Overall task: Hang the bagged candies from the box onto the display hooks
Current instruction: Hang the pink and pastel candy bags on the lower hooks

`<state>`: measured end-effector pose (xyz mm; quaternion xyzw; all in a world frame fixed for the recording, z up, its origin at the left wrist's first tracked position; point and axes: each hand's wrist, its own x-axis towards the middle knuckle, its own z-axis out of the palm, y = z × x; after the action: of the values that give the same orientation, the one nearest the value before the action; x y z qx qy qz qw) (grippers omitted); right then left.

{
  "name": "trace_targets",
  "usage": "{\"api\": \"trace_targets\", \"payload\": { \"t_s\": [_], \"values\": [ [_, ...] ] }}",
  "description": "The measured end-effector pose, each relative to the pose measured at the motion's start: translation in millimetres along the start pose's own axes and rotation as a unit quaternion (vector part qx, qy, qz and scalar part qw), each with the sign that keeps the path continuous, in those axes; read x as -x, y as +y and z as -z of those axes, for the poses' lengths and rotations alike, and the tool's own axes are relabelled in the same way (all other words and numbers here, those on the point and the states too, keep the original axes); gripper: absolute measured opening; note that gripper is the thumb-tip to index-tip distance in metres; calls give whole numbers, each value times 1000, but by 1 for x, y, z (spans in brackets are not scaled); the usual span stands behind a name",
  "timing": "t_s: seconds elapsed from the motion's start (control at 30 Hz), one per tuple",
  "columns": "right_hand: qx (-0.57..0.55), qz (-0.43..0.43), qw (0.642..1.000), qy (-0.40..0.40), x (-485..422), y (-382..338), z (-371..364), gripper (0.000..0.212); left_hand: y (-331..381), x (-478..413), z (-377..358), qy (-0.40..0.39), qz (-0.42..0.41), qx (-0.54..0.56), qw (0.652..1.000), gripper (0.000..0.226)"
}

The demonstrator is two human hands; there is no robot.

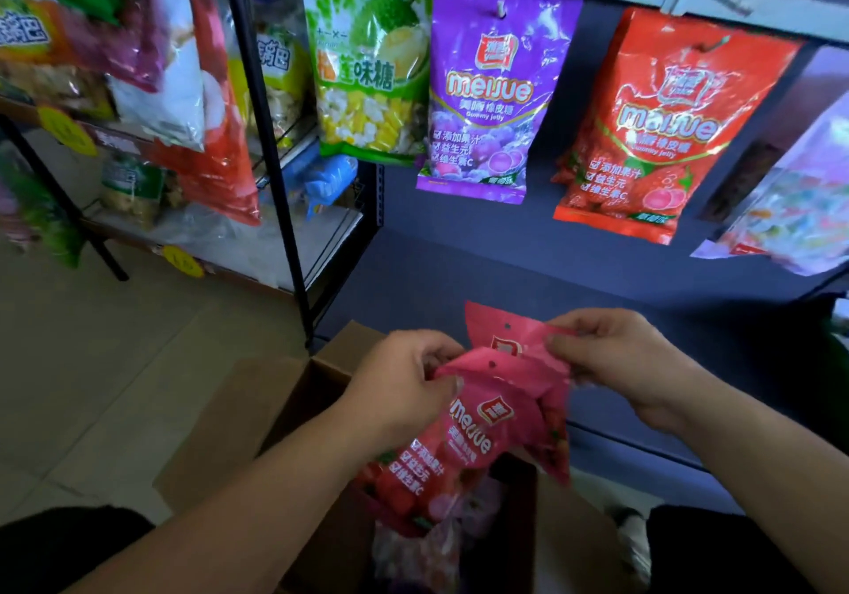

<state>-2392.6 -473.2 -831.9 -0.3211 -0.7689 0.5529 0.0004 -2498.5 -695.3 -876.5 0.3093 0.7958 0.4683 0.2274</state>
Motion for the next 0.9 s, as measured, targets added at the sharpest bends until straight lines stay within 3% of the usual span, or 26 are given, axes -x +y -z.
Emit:
{"api": "trace_targets", "payload": {
  "t_s": [0.1,0.23,0.4,0.6,0.67,0.8,0.9],
  "values": [
    [-30,23,998,46,-1,-6,16,8,19,-6,-2,0,-27,25,999,17],
    [-78,51,991,95,8,-3,36,25,44,-8,-12,-1,-51,65,997,18],
    [-118,75,979,149,23,14,65,31,68,-20,-21,-8,-56,61,997,25],
    [-103,108,937,316,47,14,99,19,127,-34,-32,-11,-74,45,996,27],
    [-141,108,930,322,58,4,109,15,148,-36,-35,0,-94,29,995,25],
    [-294,93,915,262,78,-24,140,23,193,-38,-44,11,-131,18,991,22],
    [-275,105,919,261,89,-39,171,25,226,-38,-56,21,-142,41,989,26]
  ]
}}
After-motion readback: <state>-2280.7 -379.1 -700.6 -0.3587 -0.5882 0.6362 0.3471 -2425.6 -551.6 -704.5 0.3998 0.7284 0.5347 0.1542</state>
